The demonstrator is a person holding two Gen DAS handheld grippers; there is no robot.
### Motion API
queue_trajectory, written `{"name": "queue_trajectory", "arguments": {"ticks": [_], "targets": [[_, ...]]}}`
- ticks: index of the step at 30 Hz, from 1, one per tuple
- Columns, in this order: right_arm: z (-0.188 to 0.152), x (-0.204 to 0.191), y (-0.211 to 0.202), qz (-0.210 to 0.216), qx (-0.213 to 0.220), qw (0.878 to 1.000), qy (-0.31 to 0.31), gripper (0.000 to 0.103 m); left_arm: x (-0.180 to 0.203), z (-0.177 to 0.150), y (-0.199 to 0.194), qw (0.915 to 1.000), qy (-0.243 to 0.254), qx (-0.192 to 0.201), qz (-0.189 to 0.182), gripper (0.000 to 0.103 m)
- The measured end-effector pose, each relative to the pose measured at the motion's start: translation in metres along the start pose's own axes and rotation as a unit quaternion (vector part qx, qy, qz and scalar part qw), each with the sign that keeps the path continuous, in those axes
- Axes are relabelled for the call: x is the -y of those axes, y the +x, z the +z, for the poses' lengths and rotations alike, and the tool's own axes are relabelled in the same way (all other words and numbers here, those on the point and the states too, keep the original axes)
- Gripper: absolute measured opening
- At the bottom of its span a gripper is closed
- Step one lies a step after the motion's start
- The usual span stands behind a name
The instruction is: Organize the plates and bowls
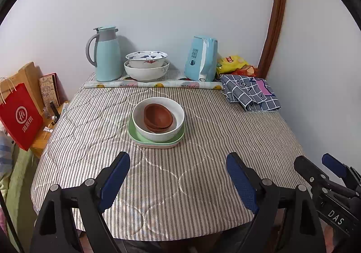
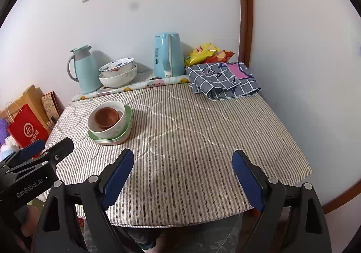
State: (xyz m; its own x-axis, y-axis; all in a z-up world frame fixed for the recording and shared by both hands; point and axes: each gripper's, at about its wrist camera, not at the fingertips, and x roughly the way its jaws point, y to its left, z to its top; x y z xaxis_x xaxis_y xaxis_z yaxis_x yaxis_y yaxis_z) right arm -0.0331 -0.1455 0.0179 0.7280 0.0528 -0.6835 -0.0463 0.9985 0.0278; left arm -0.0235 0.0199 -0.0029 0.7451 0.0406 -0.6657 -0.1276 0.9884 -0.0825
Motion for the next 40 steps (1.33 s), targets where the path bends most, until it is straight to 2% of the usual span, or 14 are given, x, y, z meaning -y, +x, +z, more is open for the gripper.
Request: {"name": "queue_trajectory", "arguments": {"ticks": [40], "targets": [[-0.0012, -0.0021, 0.0034, -0.002, -0.005, 1.0, 0.002, 0.088, -0.0041, 0.0002, 0.0006, 1.0, -0.005, 0.001, -0.004, 0.087]]}}
